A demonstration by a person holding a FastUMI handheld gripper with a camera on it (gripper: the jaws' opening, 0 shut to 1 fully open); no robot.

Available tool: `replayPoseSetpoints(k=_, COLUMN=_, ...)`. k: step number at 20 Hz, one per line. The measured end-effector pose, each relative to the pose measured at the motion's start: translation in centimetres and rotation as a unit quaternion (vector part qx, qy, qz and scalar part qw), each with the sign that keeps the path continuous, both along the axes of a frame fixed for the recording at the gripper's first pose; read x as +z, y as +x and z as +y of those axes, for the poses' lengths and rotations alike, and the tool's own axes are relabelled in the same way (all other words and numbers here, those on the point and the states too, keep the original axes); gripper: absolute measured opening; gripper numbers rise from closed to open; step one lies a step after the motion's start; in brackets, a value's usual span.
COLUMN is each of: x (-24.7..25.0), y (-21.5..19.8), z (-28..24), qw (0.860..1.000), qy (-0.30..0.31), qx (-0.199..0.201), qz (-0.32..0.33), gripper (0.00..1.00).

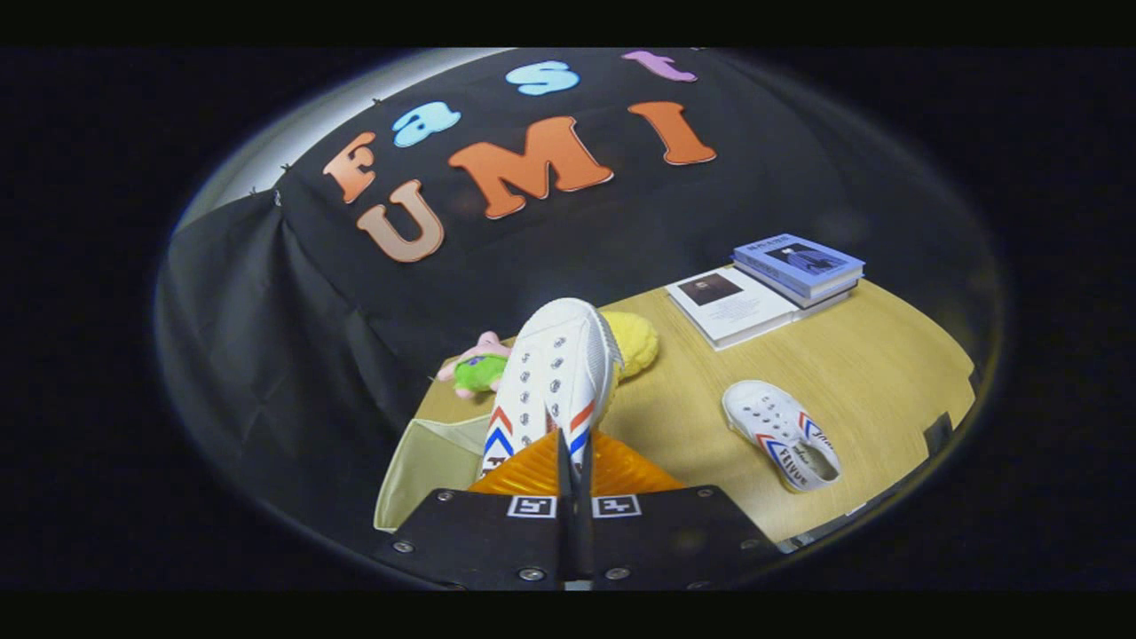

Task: Open the storage box then place both shoes into the box .Put the left shoe in first, then the right shoe, with the right side of both shoes facing outward in a uniform manner.

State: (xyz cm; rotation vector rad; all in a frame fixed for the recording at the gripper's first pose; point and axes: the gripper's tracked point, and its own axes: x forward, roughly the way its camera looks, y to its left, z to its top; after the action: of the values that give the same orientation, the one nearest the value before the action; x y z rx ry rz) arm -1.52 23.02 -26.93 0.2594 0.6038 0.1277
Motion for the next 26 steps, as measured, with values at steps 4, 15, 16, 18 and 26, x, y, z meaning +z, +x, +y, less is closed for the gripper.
replayPoseSetpoints(k=4, x=-0.2, y=-0.4, z=5.8, qw=1.000, qy=0.001, qx=0.031, qz=0.000, gripper=0.00)
replayPoseSetpoints(k=15, x=-6.4, y=-2.2, z=17.2, qw=0.993, qy=-0.036, qx=0.107, qz=0.025, gripper=0.00)
replayPoseSetpoints(k=16, x=-7.2, y=-2.4, z=17.4, qw=0.992, qy=-0.046, qx=0.110, qz=0.028, gripper=0.00)
replayPoseSetpoints(k=18, x=-8.5, y=-3.3, z=17.7, qw=0.990, qy=-0.058, qx=0.119, qz=0.042, gripper=0.00)
replayPoseSetpoints(k=26, x=-9.8, y=-4.8, z=17.7, qw=0.988, qy=-0.036, qx=0.123, qz=0.086, gripper=0.01)
